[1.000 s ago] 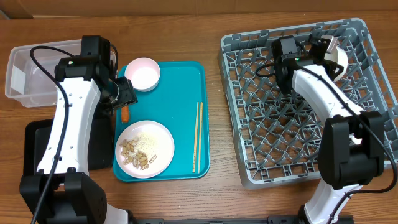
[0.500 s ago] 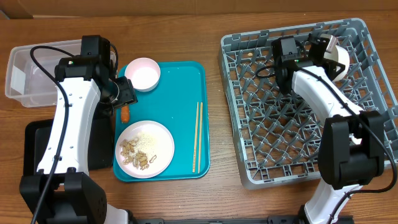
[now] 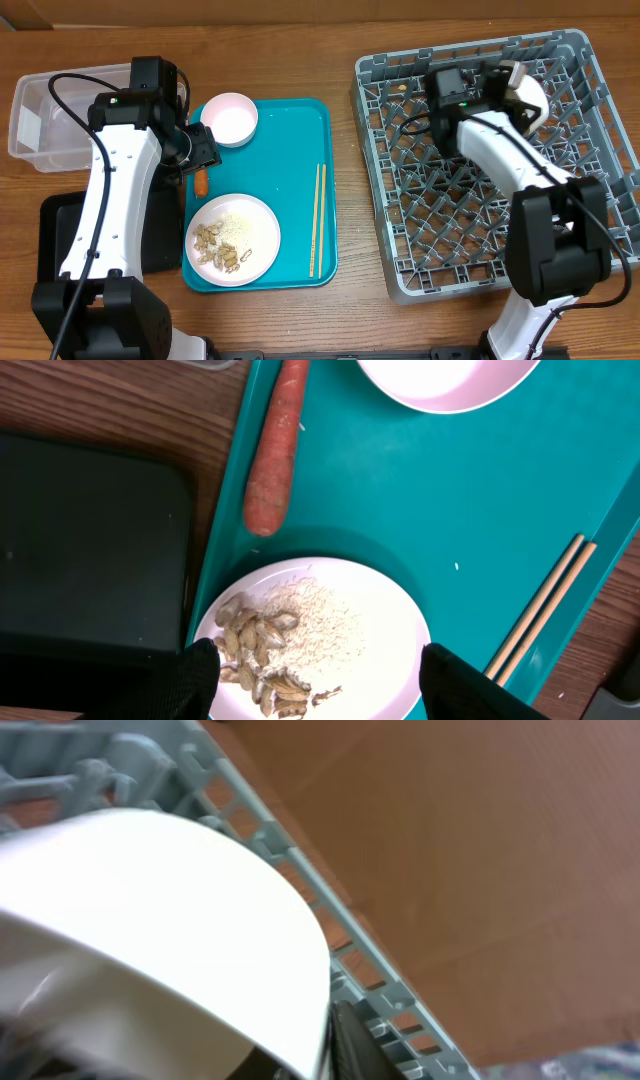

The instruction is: Sort waste into correct bins and load items into the dishwasher

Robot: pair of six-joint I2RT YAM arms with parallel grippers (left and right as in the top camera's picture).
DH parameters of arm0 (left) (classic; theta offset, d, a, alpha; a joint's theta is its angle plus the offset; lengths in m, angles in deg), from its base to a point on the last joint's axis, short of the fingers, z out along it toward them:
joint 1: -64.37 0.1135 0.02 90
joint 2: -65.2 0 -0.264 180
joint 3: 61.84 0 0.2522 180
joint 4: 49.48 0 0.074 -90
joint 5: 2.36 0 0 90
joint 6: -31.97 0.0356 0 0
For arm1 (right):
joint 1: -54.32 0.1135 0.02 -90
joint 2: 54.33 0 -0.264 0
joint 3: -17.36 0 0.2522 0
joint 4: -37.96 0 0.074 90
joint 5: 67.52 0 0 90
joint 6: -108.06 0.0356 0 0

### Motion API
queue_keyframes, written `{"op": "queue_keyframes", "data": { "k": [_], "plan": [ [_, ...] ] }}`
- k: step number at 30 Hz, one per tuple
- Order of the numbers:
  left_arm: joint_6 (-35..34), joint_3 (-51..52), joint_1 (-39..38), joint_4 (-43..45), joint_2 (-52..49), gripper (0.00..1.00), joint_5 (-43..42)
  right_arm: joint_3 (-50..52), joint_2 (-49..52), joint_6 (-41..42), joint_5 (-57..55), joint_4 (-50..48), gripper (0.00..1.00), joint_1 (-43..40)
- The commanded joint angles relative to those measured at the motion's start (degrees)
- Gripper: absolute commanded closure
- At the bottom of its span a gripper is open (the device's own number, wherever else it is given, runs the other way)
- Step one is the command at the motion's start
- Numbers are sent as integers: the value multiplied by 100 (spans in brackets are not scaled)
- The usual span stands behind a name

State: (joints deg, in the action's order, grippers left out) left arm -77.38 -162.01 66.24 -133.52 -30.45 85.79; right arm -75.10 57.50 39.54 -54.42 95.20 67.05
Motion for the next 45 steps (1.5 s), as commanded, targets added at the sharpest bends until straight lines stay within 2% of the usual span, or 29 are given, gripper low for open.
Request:
{"op": "queue_keyframes", "data": {
  "k": [1, 5, 6, 8, 11, 17, 19, 21, 25, 34, 42, 45],
  "plan": [
    [9, -85, -2, 15, 85, 34, 37, 68, 15, 11, 199, 4, 57, 286],
    [7, -85, -2, 15, 85, 34, 37, 61, 2, 13, 267, 260, 17, 520],
    [9, -85, -2, 15, 85, 33, 37, 61, -24, 17, 269, 361, 11, 573],
    [7, -85, -2, 13, 85, 33, 37, 59, -105, 125, 280, 507, 4, 632],
    [9, -85, -4, 11, 85, 32, 37, 46, -542, 144, 1222, 745, 4, 654],
    [9, -85, -4, 48, 85, 31, 37, -197, -1598, 87, 4022, 975, 4, 651],
    [13, -85, -4, 46, 85, 30, 90, -256, -1952, -282, 5311, 872, 5, 686],
    [33, -85, -4, 48, 85, 30, 125, -267, -2269, -1093, 7191, 546, 10, 745],
    [28, -85, -26, 291, 85, 30, -118, -267, -2420, -1182, 8891, 380, 9, 903],
    [610, -70, -748, 1853, -289, 32, -136, -267, -2396, -1034, 9090, 909, 7, 1056],
    [608, -70, -1165, 2531, -1567, 35, 669, -267, -2396, -1034, 8900, 1447, 10, 1040],
    [608, -70, -1165, 2710, -1867, 36, 691, -267, -2396, -1034, 8898, 1506, 10, 1040]
  ]
}}
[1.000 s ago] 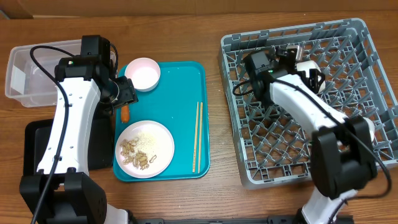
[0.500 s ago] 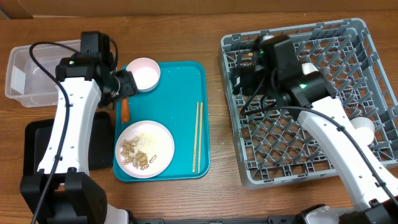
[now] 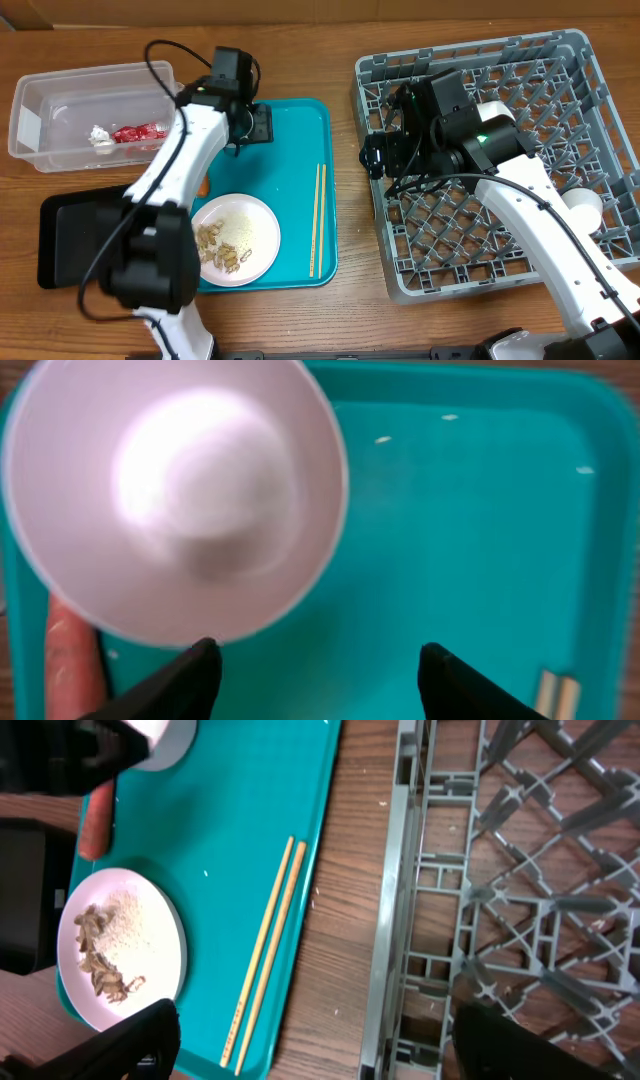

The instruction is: Sort waste into correct bins and load items into the dishwasher

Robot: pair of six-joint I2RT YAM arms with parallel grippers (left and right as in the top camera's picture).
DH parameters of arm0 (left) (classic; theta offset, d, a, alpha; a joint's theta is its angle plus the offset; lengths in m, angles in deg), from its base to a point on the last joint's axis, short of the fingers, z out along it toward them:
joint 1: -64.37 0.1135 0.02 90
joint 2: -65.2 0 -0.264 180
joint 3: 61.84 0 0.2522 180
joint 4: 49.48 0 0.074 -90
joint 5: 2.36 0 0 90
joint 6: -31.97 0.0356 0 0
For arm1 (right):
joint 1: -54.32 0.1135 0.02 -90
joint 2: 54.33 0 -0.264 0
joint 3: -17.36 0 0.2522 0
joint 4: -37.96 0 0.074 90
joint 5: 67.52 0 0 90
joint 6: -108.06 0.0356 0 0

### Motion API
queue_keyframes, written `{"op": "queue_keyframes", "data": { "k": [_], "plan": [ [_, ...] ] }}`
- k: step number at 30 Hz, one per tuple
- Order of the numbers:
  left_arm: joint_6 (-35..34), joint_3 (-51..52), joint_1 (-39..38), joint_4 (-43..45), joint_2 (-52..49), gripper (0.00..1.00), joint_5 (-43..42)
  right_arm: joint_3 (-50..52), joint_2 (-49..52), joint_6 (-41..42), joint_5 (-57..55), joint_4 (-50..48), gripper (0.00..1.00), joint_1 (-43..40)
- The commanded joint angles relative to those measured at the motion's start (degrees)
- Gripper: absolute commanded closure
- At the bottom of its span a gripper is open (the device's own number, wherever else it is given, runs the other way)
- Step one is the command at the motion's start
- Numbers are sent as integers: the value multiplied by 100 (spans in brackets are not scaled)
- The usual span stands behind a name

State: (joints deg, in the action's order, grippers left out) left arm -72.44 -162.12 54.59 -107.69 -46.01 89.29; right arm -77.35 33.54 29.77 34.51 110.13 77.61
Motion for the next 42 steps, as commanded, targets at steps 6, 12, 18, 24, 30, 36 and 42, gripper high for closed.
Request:
{"op": "queue_keyframes", "data": {
  "k": [6, 12, 18, 24, 30, 36, 42],
  "plan": [
    [116, -59, 0, 181, -697, 53, 319, -42, 0, -57, 4, 48, 11, -15],
    [116, -111, -7, 61, -669, 91, -2, -42, 0, -59, 4, 46, 11, -15],
    [116, -442, -83, -649, -651, 96, -1095, -42, 0, -59, 2, 44, 11, -15],
    [203, -538, -444, -1191, -586, 94, -1834, -42, 0, -59, 0, 46, 11, -15],
    [201, -538, -1086, -1897, -586, 92, -1974, -42, 0, -59, 0, 39, 11, -15],
    [286, -590, -1381, -2149, -586, 57, -1921, -42, 0, -63, -103, 68, 2, -15],
    [286, -1377, -1001, -2859, -581, 59, -1298, -42, 0, -61, -79, 35, 0, -15]
  ]
}}
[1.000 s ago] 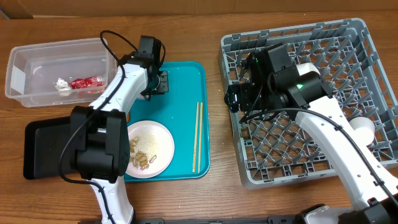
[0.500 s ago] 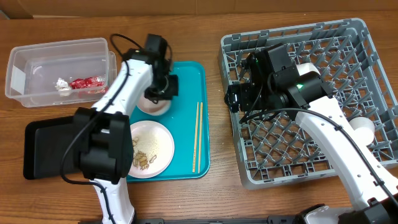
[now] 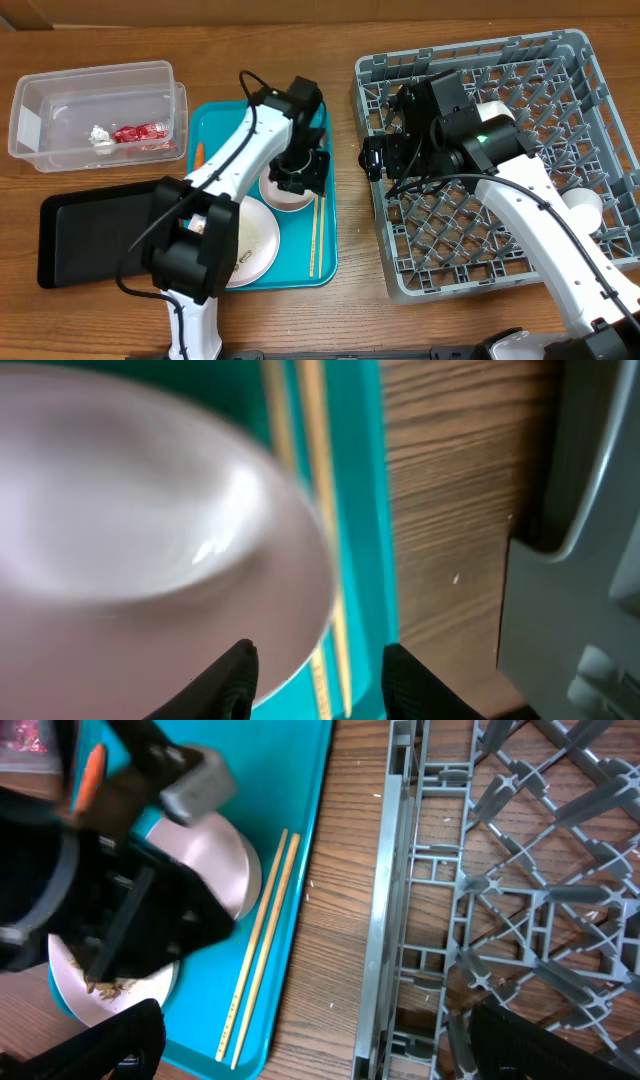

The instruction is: Sort waste into correct bins and load items into the dishwasher

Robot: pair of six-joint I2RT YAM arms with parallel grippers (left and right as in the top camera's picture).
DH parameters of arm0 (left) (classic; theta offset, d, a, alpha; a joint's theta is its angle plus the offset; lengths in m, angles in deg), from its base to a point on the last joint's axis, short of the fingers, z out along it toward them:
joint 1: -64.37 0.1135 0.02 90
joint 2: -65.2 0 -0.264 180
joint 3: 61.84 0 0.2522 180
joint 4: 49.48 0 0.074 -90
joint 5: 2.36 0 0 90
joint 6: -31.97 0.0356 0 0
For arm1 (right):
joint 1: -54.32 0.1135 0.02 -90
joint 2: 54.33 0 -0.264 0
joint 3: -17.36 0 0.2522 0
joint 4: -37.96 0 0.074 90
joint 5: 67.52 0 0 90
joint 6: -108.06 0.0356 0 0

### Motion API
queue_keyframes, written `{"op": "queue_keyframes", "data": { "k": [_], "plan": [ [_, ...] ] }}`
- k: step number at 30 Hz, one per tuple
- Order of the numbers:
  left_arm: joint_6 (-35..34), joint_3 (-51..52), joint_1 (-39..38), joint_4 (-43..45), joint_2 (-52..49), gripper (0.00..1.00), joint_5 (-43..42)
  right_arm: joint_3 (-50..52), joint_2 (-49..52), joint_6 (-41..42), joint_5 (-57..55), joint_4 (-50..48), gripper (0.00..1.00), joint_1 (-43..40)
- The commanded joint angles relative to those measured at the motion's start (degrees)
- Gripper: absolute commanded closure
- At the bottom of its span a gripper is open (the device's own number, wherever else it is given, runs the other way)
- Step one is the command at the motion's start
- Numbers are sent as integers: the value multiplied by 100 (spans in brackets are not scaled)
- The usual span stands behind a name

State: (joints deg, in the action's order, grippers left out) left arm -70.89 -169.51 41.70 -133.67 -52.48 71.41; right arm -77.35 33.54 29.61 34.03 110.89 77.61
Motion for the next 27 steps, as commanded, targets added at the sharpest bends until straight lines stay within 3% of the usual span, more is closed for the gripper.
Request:
{"op": "queue_keyframes", "data": {
  "k": [1, 6, 9, 13, 20, 27],
  "plan": [
    [131, -739, 337, -339, 76, 58, 581, -42, 0, -46, -31, -57, 0, -15],
    [81, -1526, 951, -896, 332, 59, 1318, -42, 46, 35, -35, -304, 2, 0],
    [-13, -1707, 1432, -1082, 586, 58, 1399, -42, 173, 184, -31, -382, 8, 96],
    [-393, -1716, 2214, -1357, 922, 57, 1493, -42, 470, 197, -37, -387, 9, 448],
    [-433, -1714, 3401, -1764, 1097, 55, 1314, -57, 1176, 284, -586, -826, 9, 1416],
    [-426, -1714, 3534, -1803, 1097, 55, 1307, -57, 1976, 656, -1303, -2059, 10, 1757]
  ]
}}
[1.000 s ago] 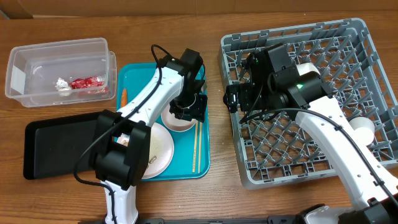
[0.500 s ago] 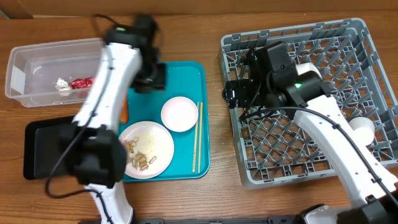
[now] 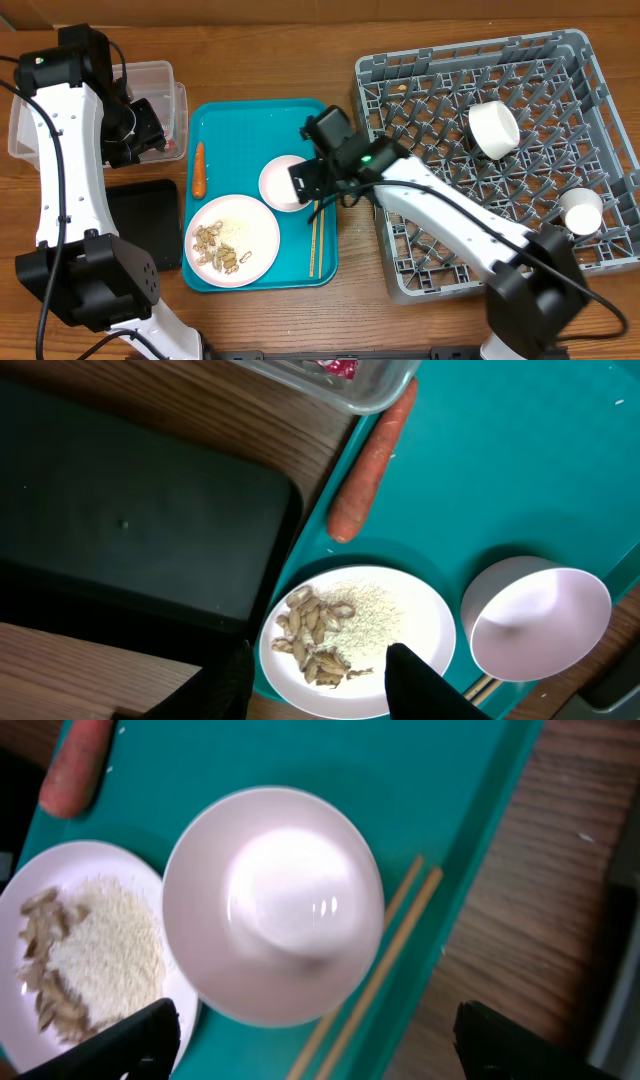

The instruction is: Sort waste into correct bins and load items into the dishwasher

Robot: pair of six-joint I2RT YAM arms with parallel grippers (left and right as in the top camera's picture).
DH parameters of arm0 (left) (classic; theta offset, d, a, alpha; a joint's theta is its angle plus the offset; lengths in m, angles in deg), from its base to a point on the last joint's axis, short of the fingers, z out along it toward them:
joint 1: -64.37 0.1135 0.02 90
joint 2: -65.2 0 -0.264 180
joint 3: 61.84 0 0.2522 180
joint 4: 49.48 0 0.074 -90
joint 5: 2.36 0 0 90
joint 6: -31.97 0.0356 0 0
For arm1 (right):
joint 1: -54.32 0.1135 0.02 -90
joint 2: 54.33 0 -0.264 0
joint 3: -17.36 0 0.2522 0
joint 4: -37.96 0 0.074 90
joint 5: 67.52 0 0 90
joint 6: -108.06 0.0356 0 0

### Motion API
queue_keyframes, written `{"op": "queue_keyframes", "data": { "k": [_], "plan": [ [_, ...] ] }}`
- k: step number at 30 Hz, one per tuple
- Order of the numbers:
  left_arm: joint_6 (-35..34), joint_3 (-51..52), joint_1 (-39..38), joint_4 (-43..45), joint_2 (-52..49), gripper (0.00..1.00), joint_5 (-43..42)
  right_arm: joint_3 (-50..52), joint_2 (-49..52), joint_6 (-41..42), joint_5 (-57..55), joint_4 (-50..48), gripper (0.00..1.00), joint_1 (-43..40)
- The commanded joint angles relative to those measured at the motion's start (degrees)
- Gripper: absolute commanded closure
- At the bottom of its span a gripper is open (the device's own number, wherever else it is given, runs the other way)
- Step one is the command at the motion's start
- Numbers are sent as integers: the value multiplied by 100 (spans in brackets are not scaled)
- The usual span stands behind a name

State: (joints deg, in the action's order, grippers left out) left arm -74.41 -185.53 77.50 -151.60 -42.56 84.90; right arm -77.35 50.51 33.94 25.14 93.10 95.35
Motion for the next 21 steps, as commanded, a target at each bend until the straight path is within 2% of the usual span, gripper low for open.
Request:
{"op": "queue_keyframes", "data": {
  "k": [1, 6, 9, 10, 12, 13, 17, 19, 21],
  "plan": [
    [-68, -111, -52, -11, 105, 55, -42, -57, 393, 310, -413, -426, 11, -17],
    [-33, -109, -72, -13, 105, 55, -37, -57, 804, 651, -566, -743, 14, -26],
    [-33, -109, -81, -11, 105, 55, -24, -57, 1010, 678, -549, -787, 25, -26],
    [-33, -109, -81, -9, 105, 55, -24, -55, 1054, 678, -538, -763, 35, -26],
    [-33, -109, -81, -7, 105, 54, -24, -55, 1071, 691, -542, -726, 48, -26],
    [-33, -109, -81, -7, 105, 54, -24, -55, 1071, 691, -542, -723, 59, -26],
    [-33, -109, -81, -9, 105, 54, -24, -57, 1069, 691, -564, -730, 84, -28],
    [-33, -109, -81, -9, 105, 54, -24, -57, 1069, 688, -566, -730, 94, -28],
    [-33, -109, -81, -9, 105, 54, -24, -57, 1045, 686, -566, -726, 96, -28]
  ]
}}
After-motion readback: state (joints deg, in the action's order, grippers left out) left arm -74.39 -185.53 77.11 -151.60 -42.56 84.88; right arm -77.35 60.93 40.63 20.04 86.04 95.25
